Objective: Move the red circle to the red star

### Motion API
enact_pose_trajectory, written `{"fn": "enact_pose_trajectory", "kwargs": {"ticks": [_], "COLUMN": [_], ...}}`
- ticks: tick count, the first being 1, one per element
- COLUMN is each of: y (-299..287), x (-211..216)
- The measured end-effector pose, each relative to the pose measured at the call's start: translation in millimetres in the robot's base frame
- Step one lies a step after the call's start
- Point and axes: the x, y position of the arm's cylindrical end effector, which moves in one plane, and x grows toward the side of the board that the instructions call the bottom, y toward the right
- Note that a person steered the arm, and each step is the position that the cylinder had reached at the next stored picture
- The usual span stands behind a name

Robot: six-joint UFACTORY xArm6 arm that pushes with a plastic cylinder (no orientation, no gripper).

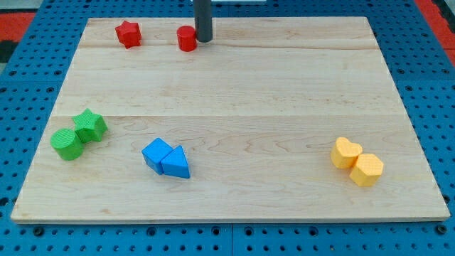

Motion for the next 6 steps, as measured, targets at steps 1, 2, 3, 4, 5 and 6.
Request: {"fn": "enact_pose_trajectory", "kwargs": {"ticks": [1,2,3,4,5,6], "y": [-18,-34,-40,-30,-37,-52], "x": [0,0,0,23,27,18]}}
